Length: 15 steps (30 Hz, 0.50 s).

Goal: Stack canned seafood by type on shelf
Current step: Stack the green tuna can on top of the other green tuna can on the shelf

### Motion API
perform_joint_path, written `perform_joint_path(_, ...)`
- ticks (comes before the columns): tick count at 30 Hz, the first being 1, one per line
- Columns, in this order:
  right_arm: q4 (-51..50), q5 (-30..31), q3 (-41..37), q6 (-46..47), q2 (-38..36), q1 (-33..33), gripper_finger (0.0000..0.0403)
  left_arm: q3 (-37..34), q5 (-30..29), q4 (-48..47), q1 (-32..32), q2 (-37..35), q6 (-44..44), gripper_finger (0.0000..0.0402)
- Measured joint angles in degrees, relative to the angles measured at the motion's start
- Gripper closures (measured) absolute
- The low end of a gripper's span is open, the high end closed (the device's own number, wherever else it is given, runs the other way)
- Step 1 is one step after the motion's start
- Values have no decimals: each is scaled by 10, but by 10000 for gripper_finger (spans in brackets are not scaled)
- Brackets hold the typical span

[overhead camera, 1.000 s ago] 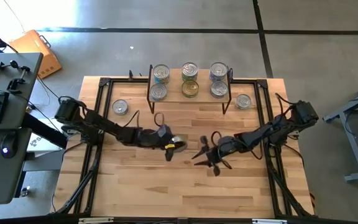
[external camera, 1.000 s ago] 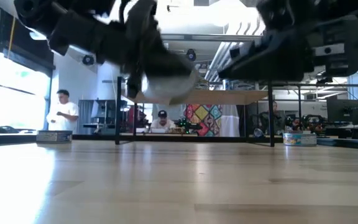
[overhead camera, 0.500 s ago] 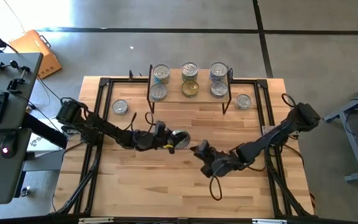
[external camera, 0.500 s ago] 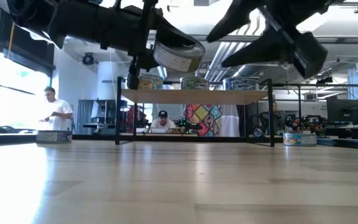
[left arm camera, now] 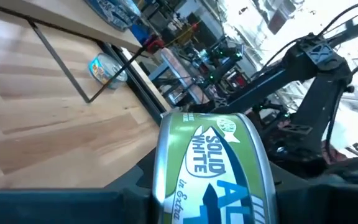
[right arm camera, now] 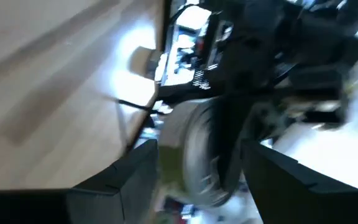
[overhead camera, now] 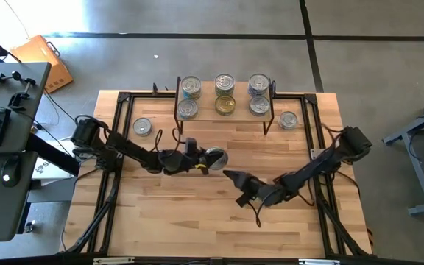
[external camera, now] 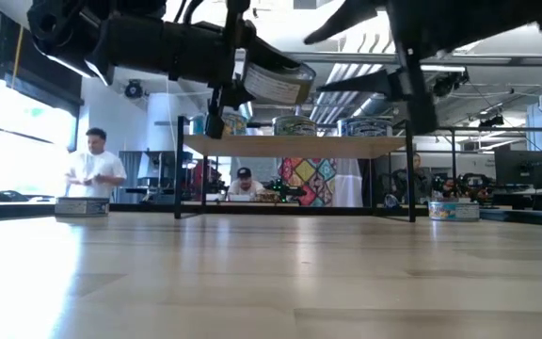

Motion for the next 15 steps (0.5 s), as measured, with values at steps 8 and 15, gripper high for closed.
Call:
perform_joint_path(8,90,-33,-9,-175,38,-24,199,0,57,70,10,14,-5,290)
perform_joint_path(15,149,-25,-5,-206,38,-23,199,0,131,96,15,12,-31,290)
